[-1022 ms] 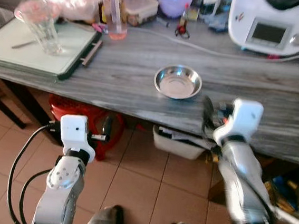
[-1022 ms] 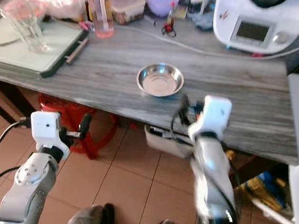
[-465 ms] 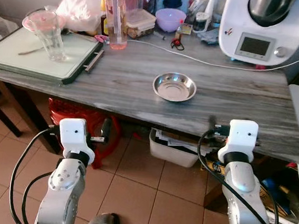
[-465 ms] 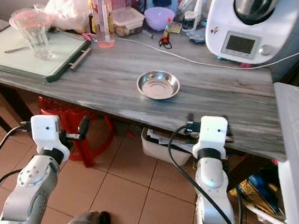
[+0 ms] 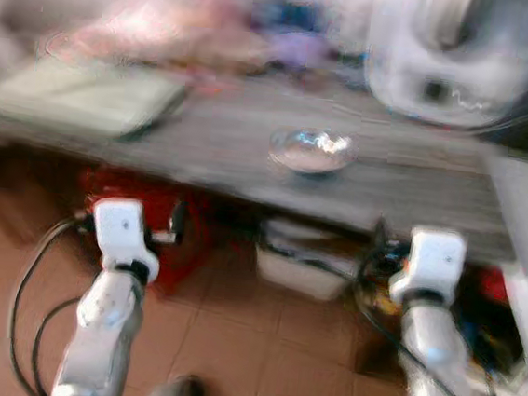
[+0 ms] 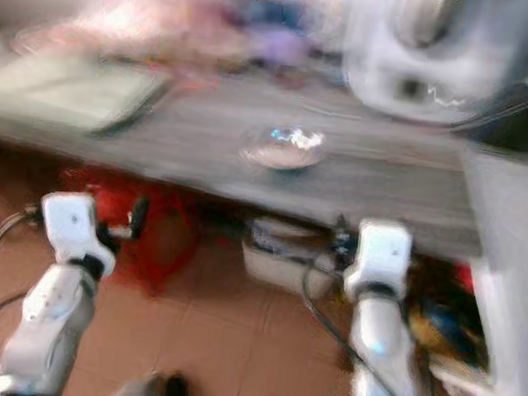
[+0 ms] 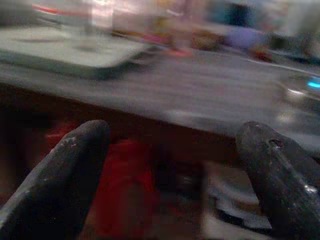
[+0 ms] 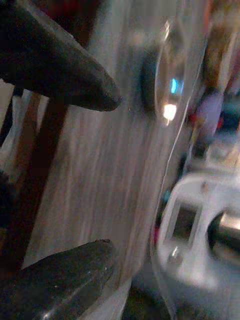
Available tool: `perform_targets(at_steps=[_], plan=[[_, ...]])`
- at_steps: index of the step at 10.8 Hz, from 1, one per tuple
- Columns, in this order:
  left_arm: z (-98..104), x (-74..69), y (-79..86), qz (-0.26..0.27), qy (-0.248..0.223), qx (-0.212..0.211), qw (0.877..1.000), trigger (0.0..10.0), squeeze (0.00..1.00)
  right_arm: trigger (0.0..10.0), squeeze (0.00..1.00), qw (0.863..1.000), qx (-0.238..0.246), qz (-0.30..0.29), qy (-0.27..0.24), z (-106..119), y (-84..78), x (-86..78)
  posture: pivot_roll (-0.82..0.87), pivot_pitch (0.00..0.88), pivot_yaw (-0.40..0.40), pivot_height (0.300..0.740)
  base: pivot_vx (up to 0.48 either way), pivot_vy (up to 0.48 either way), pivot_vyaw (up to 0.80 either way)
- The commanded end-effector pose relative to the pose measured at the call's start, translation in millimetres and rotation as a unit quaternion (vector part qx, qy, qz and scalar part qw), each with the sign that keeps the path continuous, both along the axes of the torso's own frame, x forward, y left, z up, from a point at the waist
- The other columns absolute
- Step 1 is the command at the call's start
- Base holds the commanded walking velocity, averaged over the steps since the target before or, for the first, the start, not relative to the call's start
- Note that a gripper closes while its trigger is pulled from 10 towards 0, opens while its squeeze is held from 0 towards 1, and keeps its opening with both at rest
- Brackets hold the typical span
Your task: Setting the table
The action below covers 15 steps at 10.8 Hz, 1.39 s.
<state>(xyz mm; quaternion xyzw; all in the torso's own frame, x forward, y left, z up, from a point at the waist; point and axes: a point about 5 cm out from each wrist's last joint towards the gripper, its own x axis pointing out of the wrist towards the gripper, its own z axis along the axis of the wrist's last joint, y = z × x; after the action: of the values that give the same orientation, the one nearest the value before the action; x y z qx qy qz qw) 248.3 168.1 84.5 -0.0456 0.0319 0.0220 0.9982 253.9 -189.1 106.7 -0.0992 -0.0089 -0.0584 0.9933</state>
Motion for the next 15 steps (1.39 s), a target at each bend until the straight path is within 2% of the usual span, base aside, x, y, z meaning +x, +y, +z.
perform_targets(at_steps=[1,3,4,7,9,11,15], plan=[[0,2.0,3.8,0.004,0.002,0.011,1.000,10.0,0.00,10.0,0.00,0.999,0.022,-0.002,0.027,-13,3.3,-9.1,-0.02,0.000,0.060,0.740,-0.240,0.000,0.00],[-5,-1.9,2.6,-0.003,0.012,0.008,1.000,10.0,0.00,10.0,0.00,0.998,0.046,-0.020,0.035,-16,-2.3,-12.9,-0.03,0.000,0.076,0.740,0.000,0.000,0.00],[-8,-5.3,0.2,-0.009,0.016,0.004,1.000,10.0,0.00,10.0,0.00,0.998,0.046,-0.027,0.024,-13,-5.0,-12.6,-0.04,0.000,0.082,0.740,0.000,0.000,0.00],[6,-0.3,-14.7,-0.065,-0.015,-0.020,0.998,10.0,0.00,10.0,0.00,0.997,0.070,-0.020,0.008,2,-2.8,3.2,-0.04,0.000,0.067,0.740,0.000,0.000,-0.71],[10,-0.6,-14.4,-0.069,-0.022,-0.026,0.997,10.0,0.00,10.0,0.00,0.997,0.071,0.009,0.005,7,8.5,9.6,-0.03,0.000,0.061,0.740,0.000,0.000,-0.80],[9,-2.8,-14.9,-0.068,-0.020,-0.031,0.997,10.0,0.00,10.0,0.00,0.998,0.067,0.019,-0.003,11,10.7,12.5,-0.03,0.000,0.056,0.740,0.000,0.000,-0.66],[11,-3.6,-15.4,-0.072,-0.020,-0.029,0.997,10.0,0.00,10.0,0.00,0.997,0.069,0.031,-0.006,15,11.4,11.0,-0.03,0.000,0.053,0.740,0.000,-0.068,0.00]])
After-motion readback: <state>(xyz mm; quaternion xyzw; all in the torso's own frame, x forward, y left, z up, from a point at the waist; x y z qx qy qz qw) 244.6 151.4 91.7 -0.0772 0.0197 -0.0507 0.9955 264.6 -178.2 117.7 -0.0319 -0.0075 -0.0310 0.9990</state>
